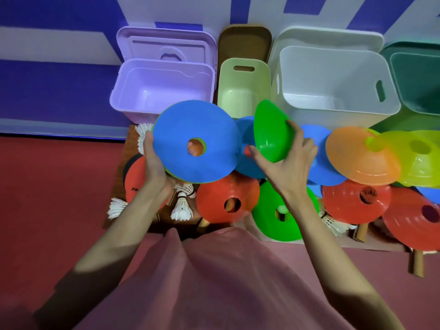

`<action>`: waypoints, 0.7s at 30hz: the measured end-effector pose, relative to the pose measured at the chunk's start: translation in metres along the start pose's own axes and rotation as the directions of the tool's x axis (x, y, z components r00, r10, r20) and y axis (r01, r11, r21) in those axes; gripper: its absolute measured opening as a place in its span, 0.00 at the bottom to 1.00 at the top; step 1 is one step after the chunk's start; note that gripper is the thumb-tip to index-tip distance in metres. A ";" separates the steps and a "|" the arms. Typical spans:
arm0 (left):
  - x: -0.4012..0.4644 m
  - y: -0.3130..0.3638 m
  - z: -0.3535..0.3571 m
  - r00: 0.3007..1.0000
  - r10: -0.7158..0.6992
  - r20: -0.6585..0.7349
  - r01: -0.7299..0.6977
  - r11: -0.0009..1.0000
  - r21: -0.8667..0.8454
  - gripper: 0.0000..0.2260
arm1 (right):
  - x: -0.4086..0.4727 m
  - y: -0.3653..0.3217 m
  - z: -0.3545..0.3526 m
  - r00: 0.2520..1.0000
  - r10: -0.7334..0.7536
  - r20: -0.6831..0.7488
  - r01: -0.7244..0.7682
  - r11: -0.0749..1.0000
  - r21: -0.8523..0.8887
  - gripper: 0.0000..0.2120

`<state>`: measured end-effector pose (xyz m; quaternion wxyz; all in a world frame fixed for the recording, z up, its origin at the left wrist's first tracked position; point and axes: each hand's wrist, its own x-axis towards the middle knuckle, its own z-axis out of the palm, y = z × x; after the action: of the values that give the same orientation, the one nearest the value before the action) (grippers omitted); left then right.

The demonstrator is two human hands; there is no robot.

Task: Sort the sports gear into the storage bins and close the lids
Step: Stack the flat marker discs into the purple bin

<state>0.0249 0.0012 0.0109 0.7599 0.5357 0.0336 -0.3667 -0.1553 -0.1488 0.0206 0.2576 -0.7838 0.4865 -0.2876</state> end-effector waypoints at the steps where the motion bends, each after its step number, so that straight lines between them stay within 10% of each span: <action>1: 0.002 0.002 -0.003 1.000 0.021 -0.018 -0.021 1.000 0.001 0.23 | -0.002 -0.009 -0.003 0.999 -0.043 0.001 0.043 0.996 0.080 0.42; 5: 0.009 0.014 -0.014 0.995 0.083 -0.060 -0.082 0.997 0.009 0.25 | -0.005 -0.042 -0.011 0.971 -0.227 0.072 0.172 0.880 0.443 0.25; 11: 0.020 0.027 -0.029 0.993 0.039 -0.108 -0.033 0.998 0.060 0.22 | 0.008 -0.081 0.018 0.814 0.007 0.581 -0.492 0.539 0.684 0.19; 14: 0.028 0.030 -0.040 0.993 -0.024 -0.116 0.027 0.999 0.029 0.25 | 0.008 -0.090 0.040 0.815 0.133 0.564 -0.500 0.655 0.567 0.21; 21: 0.047 0.042 -0.060 0.995 -0.094 -0.025 0.092 0.994 -0.062 0.17 | -0.003 -0.080 0.104 0.985 -0.102 0.136 0.059 0.955 0.291 0.10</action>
<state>0.1053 0.0339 -0.0023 0.7573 0.5154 0.0799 -0.3930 -0.0344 -0.1012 0.0014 0.3920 -0.7768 0.3866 -0.3056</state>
